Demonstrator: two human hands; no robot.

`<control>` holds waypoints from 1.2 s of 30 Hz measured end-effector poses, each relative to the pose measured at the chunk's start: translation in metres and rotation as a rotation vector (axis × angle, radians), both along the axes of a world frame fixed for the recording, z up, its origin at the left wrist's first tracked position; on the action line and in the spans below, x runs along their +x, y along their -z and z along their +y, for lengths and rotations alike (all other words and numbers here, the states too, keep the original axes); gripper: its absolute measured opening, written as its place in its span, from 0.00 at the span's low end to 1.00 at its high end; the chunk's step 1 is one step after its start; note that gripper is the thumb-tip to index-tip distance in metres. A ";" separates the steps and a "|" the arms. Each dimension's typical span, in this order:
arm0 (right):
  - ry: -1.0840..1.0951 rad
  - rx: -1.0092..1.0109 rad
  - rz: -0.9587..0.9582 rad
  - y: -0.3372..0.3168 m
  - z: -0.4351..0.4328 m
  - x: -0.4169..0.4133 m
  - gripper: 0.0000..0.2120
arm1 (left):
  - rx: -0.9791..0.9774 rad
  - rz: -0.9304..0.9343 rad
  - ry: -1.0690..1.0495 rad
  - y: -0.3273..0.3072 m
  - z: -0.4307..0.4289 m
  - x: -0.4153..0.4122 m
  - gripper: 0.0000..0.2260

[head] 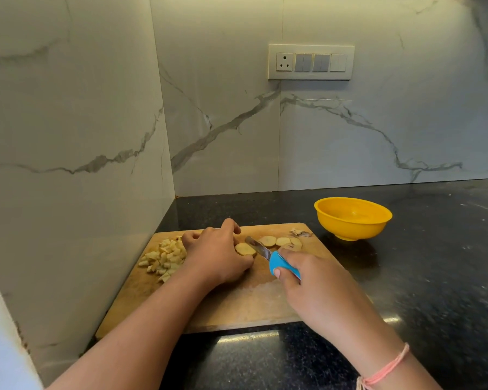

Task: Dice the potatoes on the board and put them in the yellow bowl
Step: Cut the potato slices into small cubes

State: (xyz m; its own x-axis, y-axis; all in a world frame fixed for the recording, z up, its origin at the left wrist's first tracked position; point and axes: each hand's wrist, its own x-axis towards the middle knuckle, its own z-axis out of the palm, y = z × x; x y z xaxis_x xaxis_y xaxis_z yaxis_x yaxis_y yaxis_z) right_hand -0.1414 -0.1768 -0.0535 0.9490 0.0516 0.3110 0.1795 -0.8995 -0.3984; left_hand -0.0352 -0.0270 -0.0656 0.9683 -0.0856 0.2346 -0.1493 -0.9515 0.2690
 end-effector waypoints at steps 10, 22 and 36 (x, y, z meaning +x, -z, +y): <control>0.026 0.004 0.021 -0.008 -0.002 -0.001 0.22 | -0.080 0.038 -0.004 -0.002 0.004 0.000 0.21; 0.039 -0.060 0.105 -0.021 0.000 -0.006 0.19 | -0.110 0.055 -0.023 -0.002 0.006 0.003 0.21; 0.091 -0.405 0.396 -0.024 0.045 0.022 0.21 | -0.147 0.065 -0.040 -0.001 0.007 0.007 0.18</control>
